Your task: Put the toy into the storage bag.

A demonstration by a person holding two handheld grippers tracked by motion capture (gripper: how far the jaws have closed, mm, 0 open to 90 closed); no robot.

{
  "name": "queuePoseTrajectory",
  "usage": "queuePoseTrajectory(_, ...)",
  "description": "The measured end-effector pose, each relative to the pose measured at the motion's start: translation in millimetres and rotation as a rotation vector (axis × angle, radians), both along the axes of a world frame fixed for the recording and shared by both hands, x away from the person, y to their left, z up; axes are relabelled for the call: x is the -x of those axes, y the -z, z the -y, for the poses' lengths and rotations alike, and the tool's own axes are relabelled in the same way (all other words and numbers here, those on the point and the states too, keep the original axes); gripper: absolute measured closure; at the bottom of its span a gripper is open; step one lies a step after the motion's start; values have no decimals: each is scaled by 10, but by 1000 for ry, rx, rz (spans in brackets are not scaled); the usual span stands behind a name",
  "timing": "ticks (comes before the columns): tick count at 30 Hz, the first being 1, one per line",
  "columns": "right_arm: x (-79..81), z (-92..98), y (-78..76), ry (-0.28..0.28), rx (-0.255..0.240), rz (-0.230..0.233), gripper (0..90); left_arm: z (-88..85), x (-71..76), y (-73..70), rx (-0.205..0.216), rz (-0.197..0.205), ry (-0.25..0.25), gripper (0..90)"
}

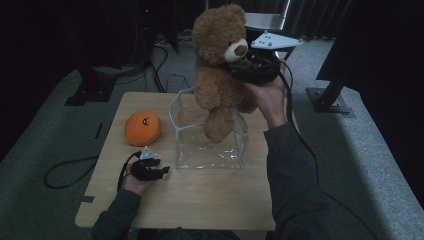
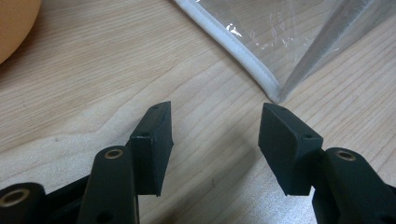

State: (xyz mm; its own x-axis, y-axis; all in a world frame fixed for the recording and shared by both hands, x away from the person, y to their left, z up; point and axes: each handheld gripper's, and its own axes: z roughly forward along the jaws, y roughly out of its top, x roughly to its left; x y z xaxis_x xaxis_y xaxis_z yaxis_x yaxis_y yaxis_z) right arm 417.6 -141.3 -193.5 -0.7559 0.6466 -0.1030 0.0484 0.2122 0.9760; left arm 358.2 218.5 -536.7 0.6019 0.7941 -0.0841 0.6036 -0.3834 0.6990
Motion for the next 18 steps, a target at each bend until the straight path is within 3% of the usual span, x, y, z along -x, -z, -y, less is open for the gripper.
queuePoseTrajectory(18, -159, -151, -6, 5, -15, -15, 472, 0, -1, 0, 1, -2, 2, 452)
